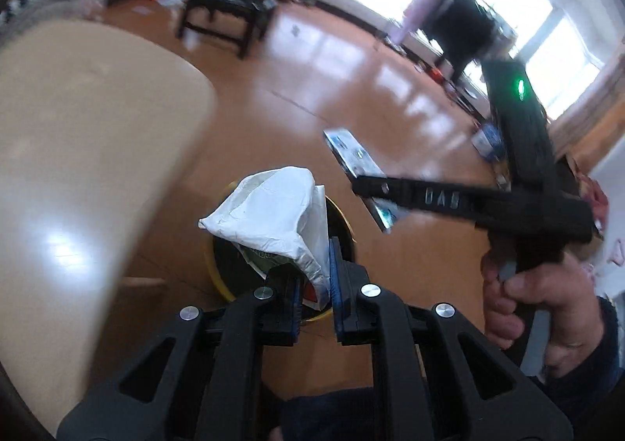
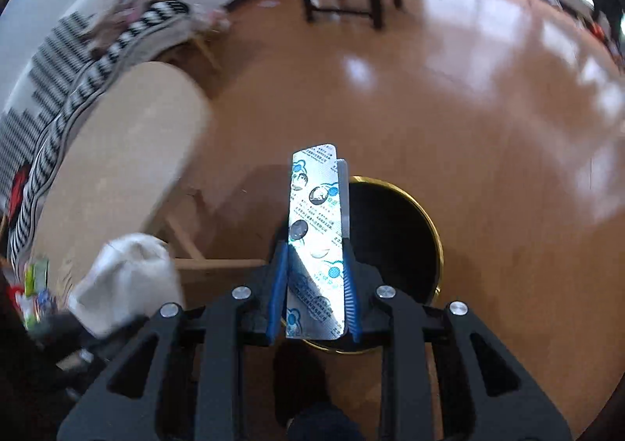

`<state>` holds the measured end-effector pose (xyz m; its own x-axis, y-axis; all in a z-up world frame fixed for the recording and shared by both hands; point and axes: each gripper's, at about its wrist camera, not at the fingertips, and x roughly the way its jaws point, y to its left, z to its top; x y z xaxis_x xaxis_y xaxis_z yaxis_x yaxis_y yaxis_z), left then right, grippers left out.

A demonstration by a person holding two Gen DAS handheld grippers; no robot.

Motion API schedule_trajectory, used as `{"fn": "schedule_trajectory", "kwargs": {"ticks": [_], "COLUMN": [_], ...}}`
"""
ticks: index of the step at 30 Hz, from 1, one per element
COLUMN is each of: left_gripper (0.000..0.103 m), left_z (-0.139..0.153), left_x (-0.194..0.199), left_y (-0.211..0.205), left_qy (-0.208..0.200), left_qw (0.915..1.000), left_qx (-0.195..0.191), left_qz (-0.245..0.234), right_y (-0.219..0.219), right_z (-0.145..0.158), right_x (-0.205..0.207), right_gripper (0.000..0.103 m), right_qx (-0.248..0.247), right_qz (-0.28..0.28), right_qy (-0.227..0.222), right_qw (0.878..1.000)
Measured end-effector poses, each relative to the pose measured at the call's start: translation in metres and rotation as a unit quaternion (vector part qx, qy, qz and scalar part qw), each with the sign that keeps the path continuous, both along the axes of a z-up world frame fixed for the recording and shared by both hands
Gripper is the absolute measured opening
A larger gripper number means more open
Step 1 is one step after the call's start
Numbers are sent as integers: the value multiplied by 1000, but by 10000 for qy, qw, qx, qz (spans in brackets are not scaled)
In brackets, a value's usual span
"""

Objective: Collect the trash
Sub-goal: 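Carry tissue and blister pack to the black bin and release both, then return both tools from the bin to the table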

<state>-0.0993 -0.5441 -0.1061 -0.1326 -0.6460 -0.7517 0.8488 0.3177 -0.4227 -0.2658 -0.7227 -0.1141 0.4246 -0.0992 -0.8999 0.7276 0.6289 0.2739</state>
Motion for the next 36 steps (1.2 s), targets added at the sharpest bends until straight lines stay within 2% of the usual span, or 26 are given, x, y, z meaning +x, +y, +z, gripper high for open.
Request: {"fn": "schedule_trajectory", "kwargs": {"ticks": [6, 11, 13, 14, 15, 17, 22, 25, 28, 31, 34, 36], "left_gripper": [11, 12, 24, 57, 82, 83, 83, 84, 90, 92, 93, 93], "left_z": [-61, -78, -82, -82, -81, -71, -48, -21, 14, 50, 79, 98], "left_x": [-10, -7, -9, -11, -11, -11, -8, -5, -4, 7, 24, 39], "left_y": [-46, -65, -71, -72, -71, -67, -57, -43, -9, 39, 101, 151], "left_qy": [70, 194, 164, 173, 124, -93, -144, -397, -768, -1194, -1544, -1758], "left_qw": [9982, 9977, 9974, 9971, 9971, 9978, 9979, 9976, 9962, 9913, 9824, 9718], "left_qx": [554, 630, 687, 717, 742, 657, 623, 550, 378, 297, 295, 413], "left_qz": [-213, -167, -169, -163, -119, -61, 60, 114, 170, 474, 1006, 1518], "right_y": [-15, -20, -23, -23, -24, -23, -21, -10, 4, 31, 74, 114], "right_z": [-17, -16, -18, -17, -15, -6, 6, 26, 47, 70, 89, 102], "right_x": [-14, -2, -3, -4, 5, 5, 4, 7, 14, 35, 67, 97], "right_gripper": [27, 27, 34, 58, 80, 81, 82, 89, 94, 96, 96, 96], "right_qx": [305, 316, 348, 306, 250, 25, -90, -541, -856, -1022, -1078, -1087], "right_qz": [-198, -174, -185, -241, -270, -300, -344, -258, -204, 32, 540, 1041], "right_qy": [115, 139, 151, 171, 168, 136, 22, -19, -196, -495, -739, -889], "right_qw": [9993, 9993, 9991, 9991, 9992, 9995, 9994, 9982, 9959, 9935, 9899, 9846]}}
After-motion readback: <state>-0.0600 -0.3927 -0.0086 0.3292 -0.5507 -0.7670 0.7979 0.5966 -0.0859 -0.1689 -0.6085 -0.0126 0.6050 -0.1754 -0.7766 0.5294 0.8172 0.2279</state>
